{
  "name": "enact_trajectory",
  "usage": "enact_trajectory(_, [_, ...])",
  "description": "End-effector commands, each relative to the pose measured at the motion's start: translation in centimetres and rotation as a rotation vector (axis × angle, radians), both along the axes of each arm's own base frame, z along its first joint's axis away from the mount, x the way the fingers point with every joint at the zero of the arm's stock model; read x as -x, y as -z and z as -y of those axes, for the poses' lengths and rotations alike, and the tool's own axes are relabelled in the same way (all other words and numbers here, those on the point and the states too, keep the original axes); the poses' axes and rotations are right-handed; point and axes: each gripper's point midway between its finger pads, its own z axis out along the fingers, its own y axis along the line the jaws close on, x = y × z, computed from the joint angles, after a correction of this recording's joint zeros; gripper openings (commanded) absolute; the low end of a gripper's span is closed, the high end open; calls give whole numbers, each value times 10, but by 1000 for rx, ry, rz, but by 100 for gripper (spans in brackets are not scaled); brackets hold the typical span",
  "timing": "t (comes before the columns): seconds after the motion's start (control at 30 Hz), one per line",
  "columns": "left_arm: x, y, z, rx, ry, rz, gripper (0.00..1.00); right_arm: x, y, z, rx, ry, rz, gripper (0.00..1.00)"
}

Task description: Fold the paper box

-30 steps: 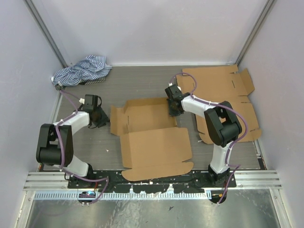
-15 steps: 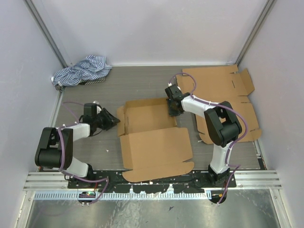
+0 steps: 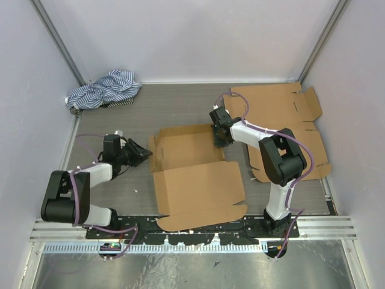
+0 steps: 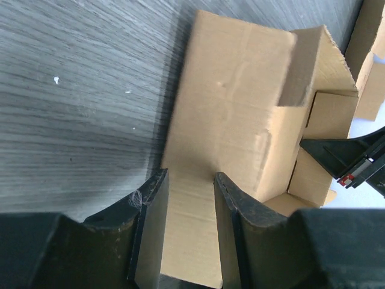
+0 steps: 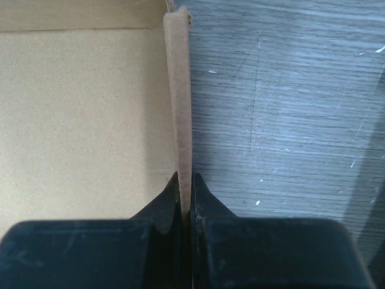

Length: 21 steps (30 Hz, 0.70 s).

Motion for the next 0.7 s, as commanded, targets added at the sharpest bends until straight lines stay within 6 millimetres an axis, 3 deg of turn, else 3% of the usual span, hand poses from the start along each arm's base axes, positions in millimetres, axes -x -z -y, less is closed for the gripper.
enact_trajectory(0.0, [6, -9, -15, -101, -11, 29, 43, 15, 0, -7, -73, -38, -57, 1])
enact_trajectory(0.33, [8, -55, -30, -132, -36, 146, 44, 19, -16, -32, -501, -121, -77, 1])
enact_trajectory(0.53, [9, -96, -36, -132, -60, 244, 44, 12, -29, -28, -525, -110, -33, 1])
enact_trajectory(0.67, [11, -120, -20, -15, -23, 347, 44, 13, -34, -30, -540, -112, -36, 1])
